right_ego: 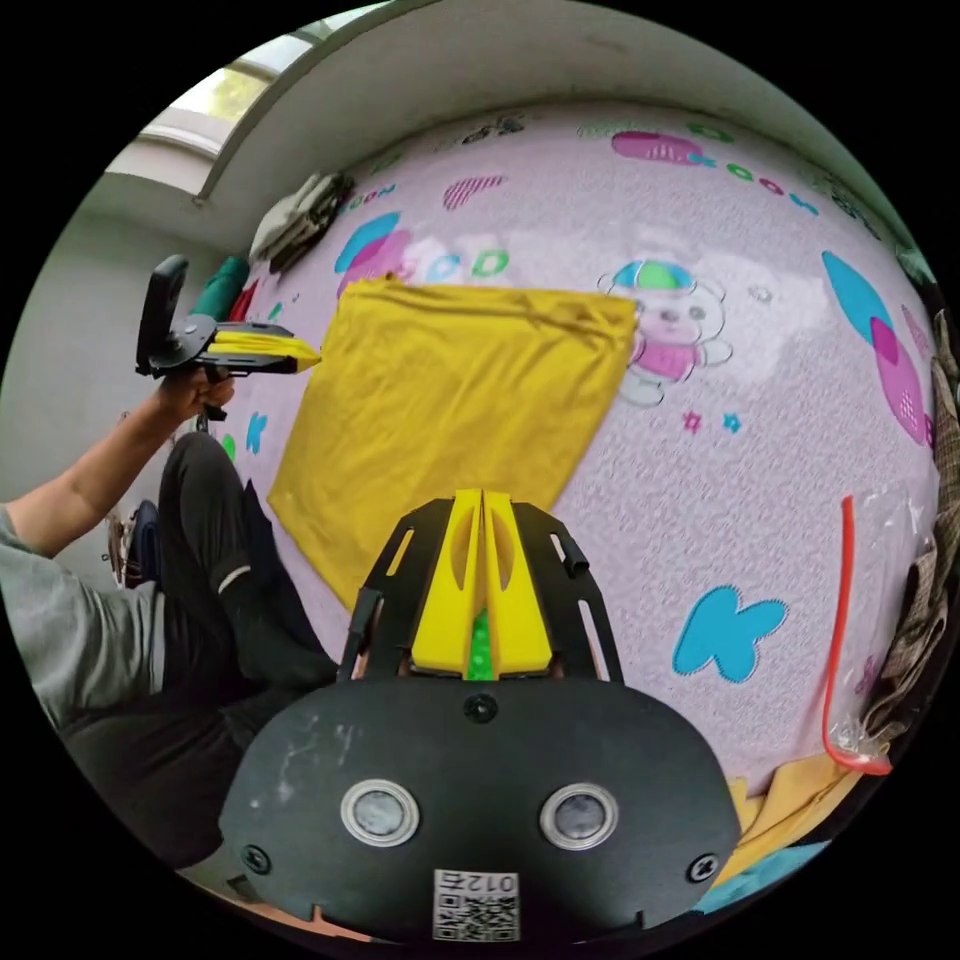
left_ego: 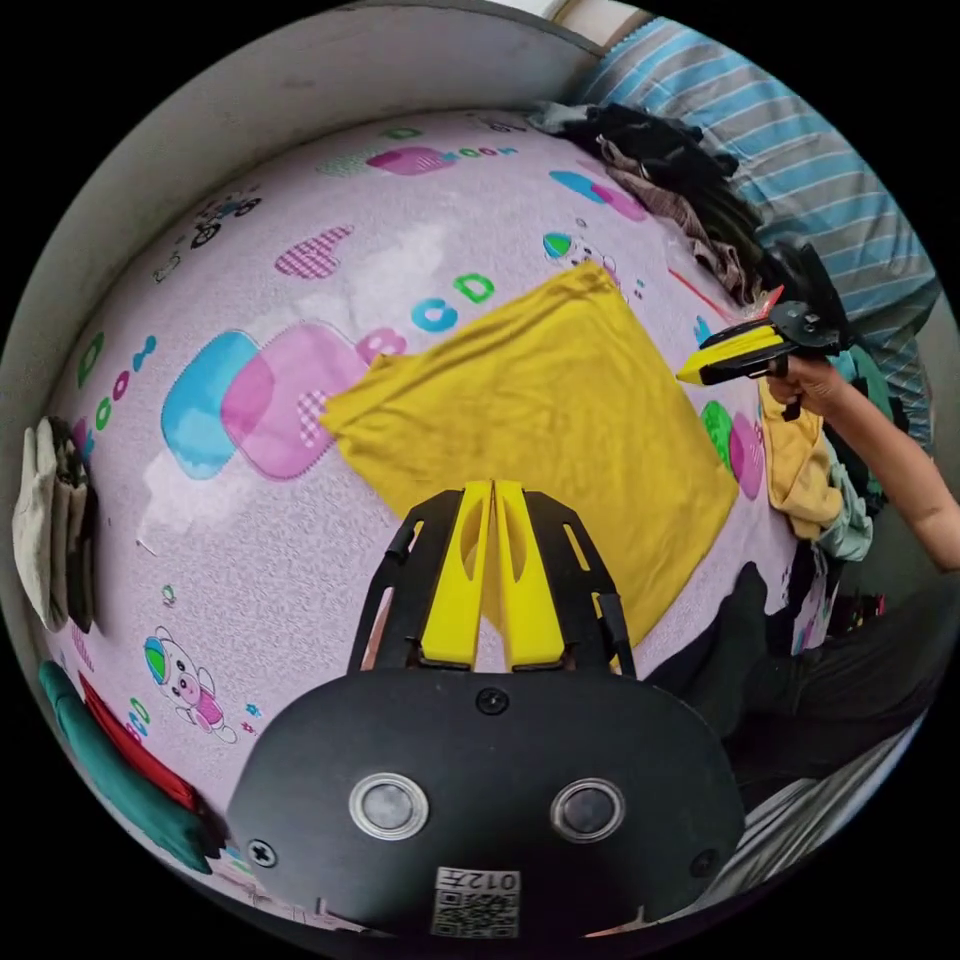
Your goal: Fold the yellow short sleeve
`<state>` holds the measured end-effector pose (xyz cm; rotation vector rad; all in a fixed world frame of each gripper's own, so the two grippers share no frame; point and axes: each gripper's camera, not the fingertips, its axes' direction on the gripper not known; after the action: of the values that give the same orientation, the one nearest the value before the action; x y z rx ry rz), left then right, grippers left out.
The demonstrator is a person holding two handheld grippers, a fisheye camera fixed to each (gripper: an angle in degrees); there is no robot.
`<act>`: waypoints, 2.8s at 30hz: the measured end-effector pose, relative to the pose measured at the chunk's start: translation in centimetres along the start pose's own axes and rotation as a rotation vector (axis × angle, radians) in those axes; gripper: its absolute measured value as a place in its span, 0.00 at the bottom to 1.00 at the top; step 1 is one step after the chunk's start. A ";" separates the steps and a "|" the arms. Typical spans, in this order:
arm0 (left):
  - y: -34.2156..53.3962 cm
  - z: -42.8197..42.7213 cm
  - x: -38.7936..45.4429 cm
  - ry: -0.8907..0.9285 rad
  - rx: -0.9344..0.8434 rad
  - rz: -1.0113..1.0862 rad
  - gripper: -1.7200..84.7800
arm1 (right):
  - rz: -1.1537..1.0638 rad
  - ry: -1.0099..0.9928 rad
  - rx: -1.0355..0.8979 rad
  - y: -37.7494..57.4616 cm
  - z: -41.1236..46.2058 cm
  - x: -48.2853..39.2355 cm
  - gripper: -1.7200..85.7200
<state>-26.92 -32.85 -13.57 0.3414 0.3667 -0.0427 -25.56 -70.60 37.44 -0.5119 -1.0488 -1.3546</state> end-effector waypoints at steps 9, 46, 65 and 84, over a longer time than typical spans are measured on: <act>-0.1 2.9 -1.9 -0.059 -0.019 -0.090 0.03 | 0.082 0.130 0.001 2.8 1.8 2.0 0.01; -1.9 16.2 2.6 0.307 -0.204 0.041 0.03 | 0.174 -0.521 -0.157 12.3 8.1 8.8 0.01; -2.2 17.1 -5.1 0.337 -0.375 -0.045 0.03 | 0.345 -0.576 -0.085 20.1 4.2 18.6 0.01; -5.5 15.2 -8.2 0.306 -0.408 -0.055 0.04 | 0.359 -0.467 -0.042 24.6 0.3 18.8 0.04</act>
<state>-29.95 -43.32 0.93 -0.0687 0.6748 0.0317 -4.58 -75.39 59.73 -1.0305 -1.2318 -0.9582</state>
